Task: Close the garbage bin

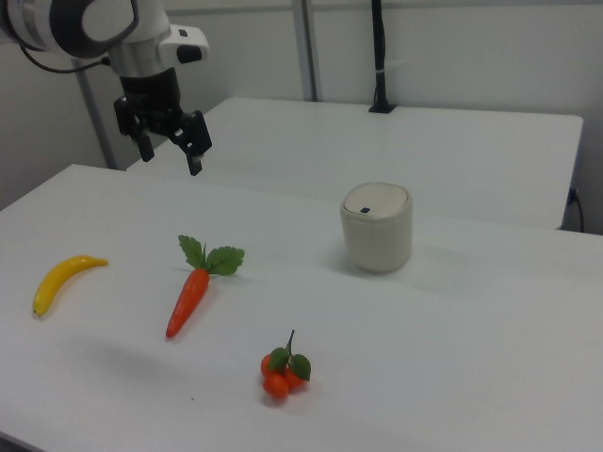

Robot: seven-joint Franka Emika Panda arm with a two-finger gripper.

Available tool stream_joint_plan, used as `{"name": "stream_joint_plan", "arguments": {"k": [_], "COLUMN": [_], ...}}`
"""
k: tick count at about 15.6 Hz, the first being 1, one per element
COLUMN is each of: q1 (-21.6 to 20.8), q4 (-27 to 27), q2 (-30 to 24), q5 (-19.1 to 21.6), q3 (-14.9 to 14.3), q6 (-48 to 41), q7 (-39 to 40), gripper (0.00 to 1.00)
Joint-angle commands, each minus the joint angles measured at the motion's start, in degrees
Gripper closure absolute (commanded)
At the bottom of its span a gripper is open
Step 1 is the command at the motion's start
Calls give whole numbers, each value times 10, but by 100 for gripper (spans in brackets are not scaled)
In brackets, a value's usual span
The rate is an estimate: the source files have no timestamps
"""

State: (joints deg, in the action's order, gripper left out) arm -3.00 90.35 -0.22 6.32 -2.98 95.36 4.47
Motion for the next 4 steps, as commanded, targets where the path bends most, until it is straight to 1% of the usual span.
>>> {"name": "stream_joint_plan", "arguments": {"k": [1,4], "q1": [0,1], "q4": [14,14], "q2": [-8,-8], "q5": [-19,-19], "q3": [0,0], "q6": [18,18], "q7": [54,55], "gripper": [0,0]}}
